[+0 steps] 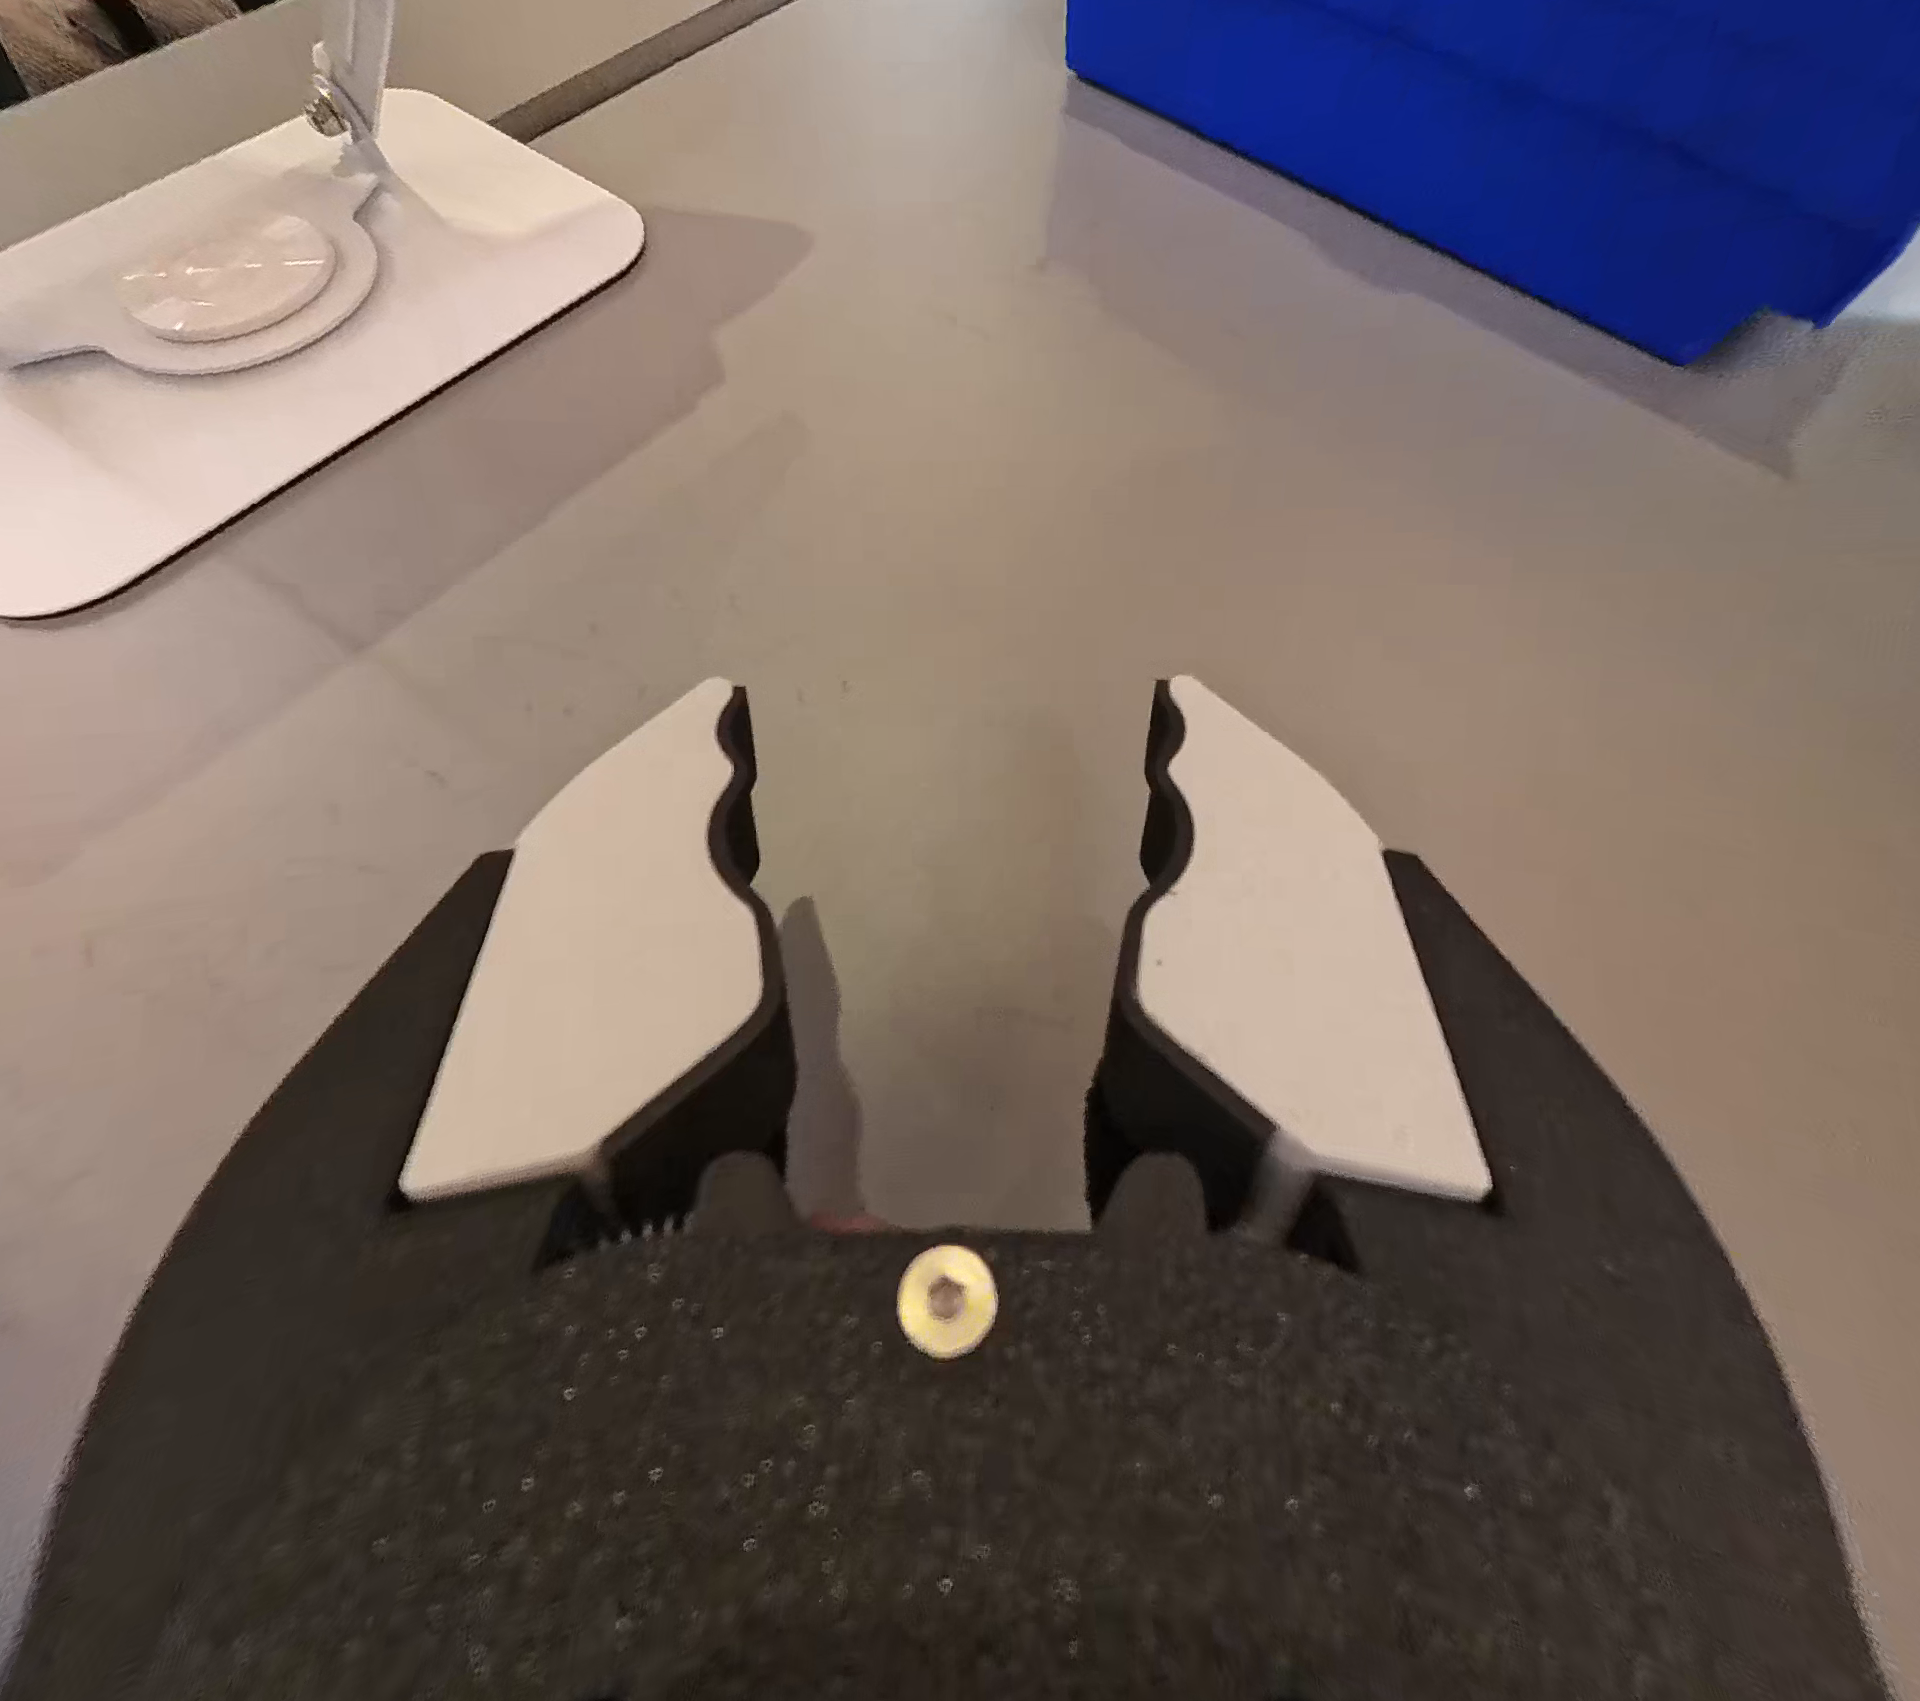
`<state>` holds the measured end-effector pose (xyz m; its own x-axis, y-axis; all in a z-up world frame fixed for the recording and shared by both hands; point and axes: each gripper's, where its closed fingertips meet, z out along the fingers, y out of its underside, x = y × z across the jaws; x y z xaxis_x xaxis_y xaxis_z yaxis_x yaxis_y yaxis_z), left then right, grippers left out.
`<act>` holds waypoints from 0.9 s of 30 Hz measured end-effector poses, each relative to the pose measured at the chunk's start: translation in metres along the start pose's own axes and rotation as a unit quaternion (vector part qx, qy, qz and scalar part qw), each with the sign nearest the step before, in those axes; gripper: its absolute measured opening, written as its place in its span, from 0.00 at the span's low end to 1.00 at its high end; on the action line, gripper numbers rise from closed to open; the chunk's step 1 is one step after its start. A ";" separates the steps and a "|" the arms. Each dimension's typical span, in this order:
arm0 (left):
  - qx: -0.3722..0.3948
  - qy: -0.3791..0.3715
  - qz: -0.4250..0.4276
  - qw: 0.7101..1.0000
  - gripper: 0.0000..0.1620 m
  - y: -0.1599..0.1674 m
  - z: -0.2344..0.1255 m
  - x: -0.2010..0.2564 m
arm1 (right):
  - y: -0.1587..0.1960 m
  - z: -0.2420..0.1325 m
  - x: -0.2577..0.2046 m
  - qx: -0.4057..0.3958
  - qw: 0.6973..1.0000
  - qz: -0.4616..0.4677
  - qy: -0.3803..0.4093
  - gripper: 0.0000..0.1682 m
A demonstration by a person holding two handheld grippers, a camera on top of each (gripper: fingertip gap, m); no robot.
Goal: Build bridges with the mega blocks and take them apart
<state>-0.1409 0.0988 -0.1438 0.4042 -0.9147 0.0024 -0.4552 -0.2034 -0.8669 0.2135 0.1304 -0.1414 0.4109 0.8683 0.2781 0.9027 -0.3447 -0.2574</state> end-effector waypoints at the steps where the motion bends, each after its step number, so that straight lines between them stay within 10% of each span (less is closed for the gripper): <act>1: 0.000 -0.002 0.002 1.000 0.44 0.001 0.001 -0.001 | -0.001 0.005 0.001 0.006 1.000 -0.015 -0.009 0.23; 15: 0.041 0.037 -0.018 0.998 0.44 -0.007 -0.001 0.005 | -0.012 0.007 0.010 0.072 0.996 -0.053 -0.004 0.36; 22: 0.035 0.043 -0.021 0.998 0.45 -0.006 -0.001 0.007 | -0.054 -0.128 0.031 0.139 0.981 -0.023 0.134 0.34; 27: 0.045 0.018 -0.025 0.998 0.44 -0.013 -0.007 0.002 | -0.128 -0.226 -0.007 0.315 0.909 0.110 0.251 0.27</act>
<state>-0.1398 0.0972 -0.1294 0.3954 -0.9163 0.0630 -0.3607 -0.2180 -0.9068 0.1244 0.0881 0.0986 0.7209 0.4771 0.5026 0.6054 -0.0806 -0.7918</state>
